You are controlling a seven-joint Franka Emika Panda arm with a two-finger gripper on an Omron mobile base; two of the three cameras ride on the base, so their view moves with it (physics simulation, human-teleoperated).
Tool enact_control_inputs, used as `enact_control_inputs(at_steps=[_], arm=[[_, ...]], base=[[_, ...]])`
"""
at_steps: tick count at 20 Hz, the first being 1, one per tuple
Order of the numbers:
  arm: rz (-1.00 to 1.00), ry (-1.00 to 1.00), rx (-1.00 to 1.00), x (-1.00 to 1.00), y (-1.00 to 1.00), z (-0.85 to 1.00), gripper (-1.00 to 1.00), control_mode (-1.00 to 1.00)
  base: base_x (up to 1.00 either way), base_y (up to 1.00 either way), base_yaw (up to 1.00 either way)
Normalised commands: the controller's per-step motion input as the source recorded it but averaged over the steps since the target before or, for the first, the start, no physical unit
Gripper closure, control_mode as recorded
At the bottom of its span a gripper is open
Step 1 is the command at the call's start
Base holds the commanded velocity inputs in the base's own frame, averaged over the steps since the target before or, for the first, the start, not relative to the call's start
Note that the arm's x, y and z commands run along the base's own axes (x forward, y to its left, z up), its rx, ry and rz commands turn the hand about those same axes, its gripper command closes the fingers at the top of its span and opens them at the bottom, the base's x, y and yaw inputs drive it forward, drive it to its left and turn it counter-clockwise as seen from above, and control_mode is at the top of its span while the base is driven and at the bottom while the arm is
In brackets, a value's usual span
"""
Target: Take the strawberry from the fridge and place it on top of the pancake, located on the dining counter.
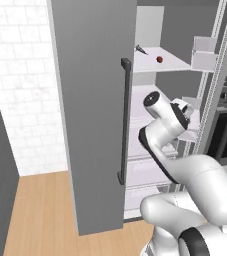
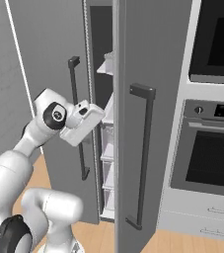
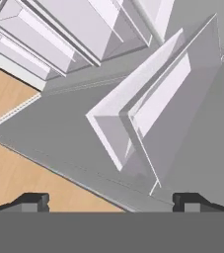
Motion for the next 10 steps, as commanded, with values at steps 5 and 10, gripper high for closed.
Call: enact_control_inputs(at_steps=[5, 10], arm=[[0.01, -0.05, -0.01, 0.14, -0.16, -0.28, -1.00, -1.00], [0.00, -0.04, -0.01, -0.03, -0.57, -0.28, -1.00, -1.00]], base=[[0.00, 0.00, 0.00], [0.00, 0.00, 0.00]])
